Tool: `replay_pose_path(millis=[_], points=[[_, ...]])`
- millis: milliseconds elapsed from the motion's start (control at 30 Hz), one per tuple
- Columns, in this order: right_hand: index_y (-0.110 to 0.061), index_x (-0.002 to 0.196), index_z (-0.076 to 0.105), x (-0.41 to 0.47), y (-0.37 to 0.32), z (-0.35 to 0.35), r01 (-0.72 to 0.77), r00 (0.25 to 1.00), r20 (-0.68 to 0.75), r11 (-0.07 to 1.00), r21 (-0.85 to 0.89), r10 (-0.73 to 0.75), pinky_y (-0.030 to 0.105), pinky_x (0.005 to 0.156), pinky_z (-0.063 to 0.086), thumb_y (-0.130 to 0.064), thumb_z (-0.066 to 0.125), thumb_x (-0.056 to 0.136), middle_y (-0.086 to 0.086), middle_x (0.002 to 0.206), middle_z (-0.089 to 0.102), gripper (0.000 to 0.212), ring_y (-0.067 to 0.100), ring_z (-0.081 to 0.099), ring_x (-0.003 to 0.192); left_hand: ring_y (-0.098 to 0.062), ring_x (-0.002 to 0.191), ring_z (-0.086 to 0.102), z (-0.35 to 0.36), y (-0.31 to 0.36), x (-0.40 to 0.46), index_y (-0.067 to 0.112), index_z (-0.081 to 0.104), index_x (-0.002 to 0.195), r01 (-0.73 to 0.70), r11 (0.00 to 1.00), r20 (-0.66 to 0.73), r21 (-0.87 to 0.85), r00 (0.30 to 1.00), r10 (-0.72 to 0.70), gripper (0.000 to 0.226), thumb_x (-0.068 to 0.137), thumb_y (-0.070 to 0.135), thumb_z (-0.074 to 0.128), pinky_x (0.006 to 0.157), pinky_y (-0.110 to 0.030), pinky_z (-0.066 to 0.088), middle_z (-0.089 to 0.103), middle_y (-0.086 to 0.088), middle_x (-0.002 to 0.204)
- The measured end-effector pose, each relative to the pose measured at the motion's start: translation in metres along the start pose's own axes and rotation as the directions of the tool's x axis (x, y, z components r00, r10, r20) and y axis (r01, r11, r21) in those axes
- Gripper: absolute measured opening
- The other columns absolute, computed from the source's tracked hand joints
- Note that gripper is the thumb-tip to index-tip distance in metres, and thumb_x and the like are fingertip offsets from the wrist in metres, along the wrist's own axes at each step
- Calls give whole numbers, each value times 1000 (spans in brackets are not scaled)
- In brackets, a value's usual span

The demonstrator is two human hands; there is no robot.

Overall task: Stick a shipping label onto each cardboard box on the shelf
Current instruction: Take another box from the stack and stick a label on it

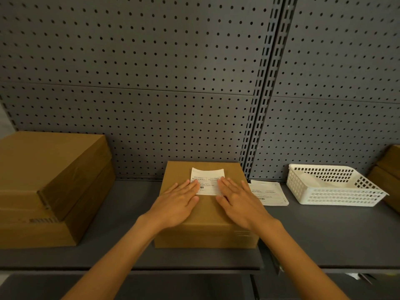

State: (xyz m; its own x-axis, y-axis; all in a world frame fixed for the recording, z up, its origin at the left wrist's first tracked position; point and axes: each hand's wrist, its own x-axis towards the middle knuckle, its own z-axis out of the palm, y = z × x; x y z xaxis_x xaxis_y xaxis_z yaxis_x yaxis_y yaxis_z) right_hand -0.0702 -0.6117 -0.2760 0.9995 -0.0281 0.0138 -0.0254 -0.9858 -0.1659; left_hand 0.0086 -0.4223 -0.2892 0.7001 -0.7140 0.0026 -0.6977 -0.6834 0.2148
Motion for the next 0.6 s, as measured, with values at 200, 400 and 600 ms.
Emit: replay_pose_path(millis=[200, 400, 600], points=[[-18, 153, 5, 36, -13, 6, 58, 998, 32, 998, 38, -59, 31, 120, -6, -38, 15, 104, -3, 161, 2, 54, 7, -2, 147, -2, 144, -4, -1, 0, 0, 26, 2, 151, -12, 1000, 3, 4, 1000, 12, 51, 103, 40, 13, 116, -24, -7, -1, 12, 158], [-26, 153, 2, 51, 7, 9, -5, 996, 85, 1000, 7, 4, 32, 119, -4, -41, 10, 103, -9, 160, -1, 53, 7, -3, 147, -1, 144, -5, 0, -1, 1, 26, 0, 151, -6, 1000, 20, 14, 1000, 6, 52, 102, 41, 12, 116, -24, -7, -3, 13, 158], [-24, 153, 2, 61, 32, 9, -103, 993, 61, 994, 22, 101, 34, 119, -4, -46, 10, 102, -7, 161, -1, 56, 9, -4, 147, 1, 143, -7, 0, -2, 0, 28, -2, 150, -5, 1000, 25, 6, 1000, 4, 52, 102, 42, 10, 116, -24, -8, -5, 15, 157]])
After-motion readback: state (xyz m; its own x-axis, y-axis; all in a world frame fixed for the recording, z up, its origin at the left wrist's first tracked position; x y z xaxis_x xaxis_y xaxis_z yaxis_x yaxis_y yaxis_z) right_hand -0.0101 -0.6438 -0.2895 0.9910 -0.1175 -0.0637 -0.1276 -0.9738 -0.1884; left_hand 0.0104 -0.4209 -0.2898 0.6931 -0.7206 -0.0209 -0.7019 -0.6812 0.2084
